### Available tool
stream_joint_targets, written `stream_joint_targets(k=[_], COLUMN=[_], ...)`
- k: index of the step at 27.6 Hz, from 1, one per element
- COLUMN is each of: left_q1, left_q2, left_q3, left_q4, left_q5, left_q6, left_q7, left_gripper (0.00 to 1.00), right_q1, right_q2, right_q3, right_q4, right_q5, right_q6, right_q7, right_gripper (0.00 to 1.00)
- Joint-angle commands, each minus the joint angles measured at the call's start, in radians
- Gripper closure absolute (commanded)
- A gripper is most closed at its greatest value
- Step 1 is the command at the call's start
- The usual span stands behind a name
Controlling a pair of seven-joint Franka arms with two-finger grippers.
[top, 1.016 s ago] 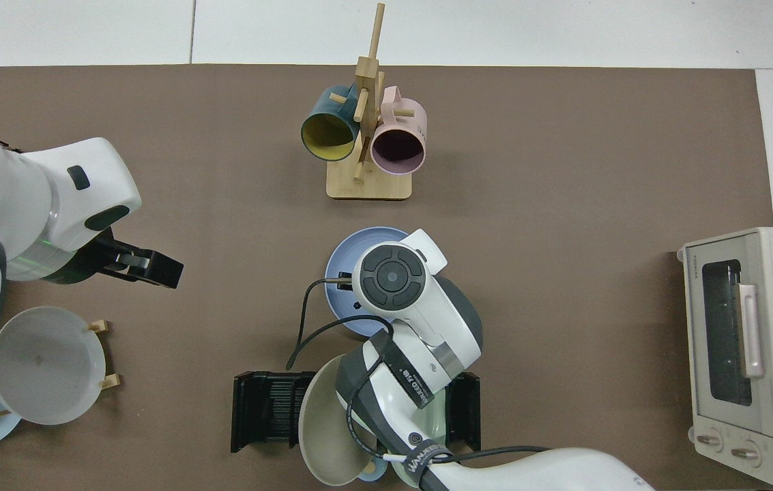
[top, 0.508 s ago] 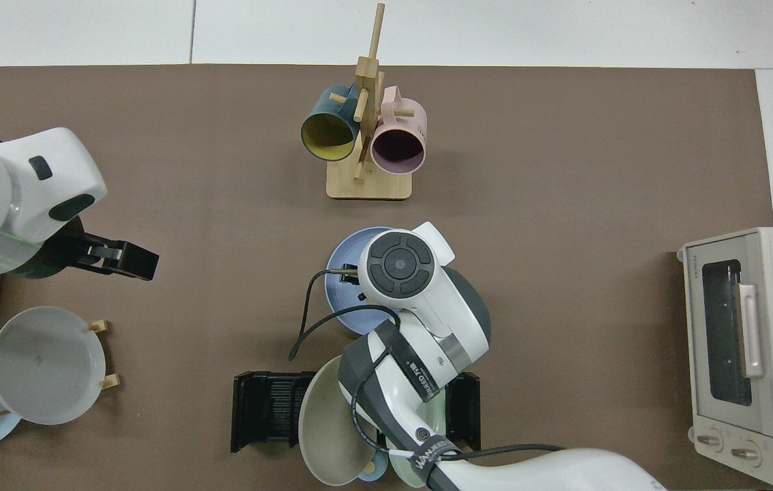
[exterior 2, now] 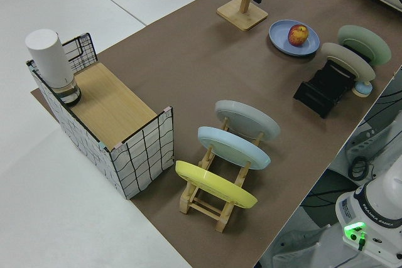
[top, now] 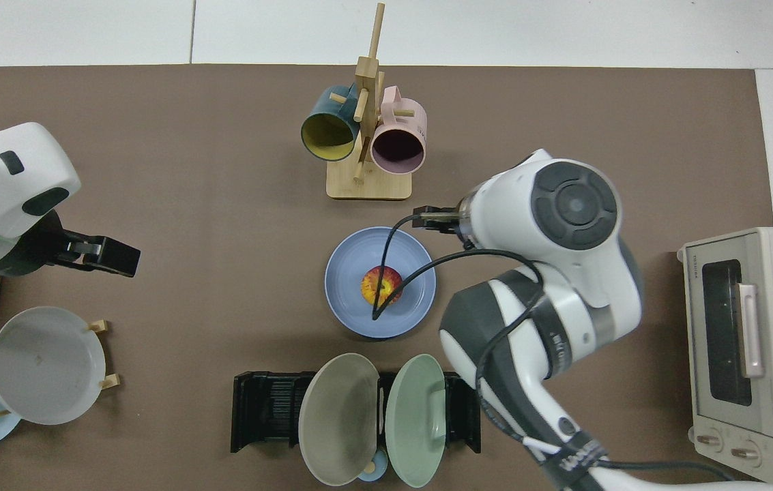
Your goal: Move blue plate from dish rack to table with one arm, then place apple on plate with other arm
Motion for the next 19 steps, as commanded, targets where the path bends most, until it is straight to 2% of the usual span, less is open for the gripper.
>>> stream_joint_targets(k=[1, 9, 19], left_q1=[0.005, 0.003, 0.002], left_q2=[-0.004, -0.004, -0.004], left_q3=[-0.004, -0.004, -0.004], left_q4=[0.010, 0.010, 0.010], left_q5=[0.005, 0.005, 0.005], left_q6=[-0.010, -0.010, -0.010], left_q7=[-0.008, -0.008, -0.008], left_gripper=[0.00, 0.00, 0.00], right_q1=[-0.102, -0.243, -0.317], right_q2=[-0.059, -0.111, -0.149], right_q3=[0.011, 0.011, 0.006], right_q4=[-0.057, -0.064, -0.003], right_q5=[-0.004, -0.007, -0.027], right_q6=[0.001, -0.080, -0.244], right_q7=[-0.196, -0.448, -0.546], right_gripper=[0.00, 0.00, 0.00])
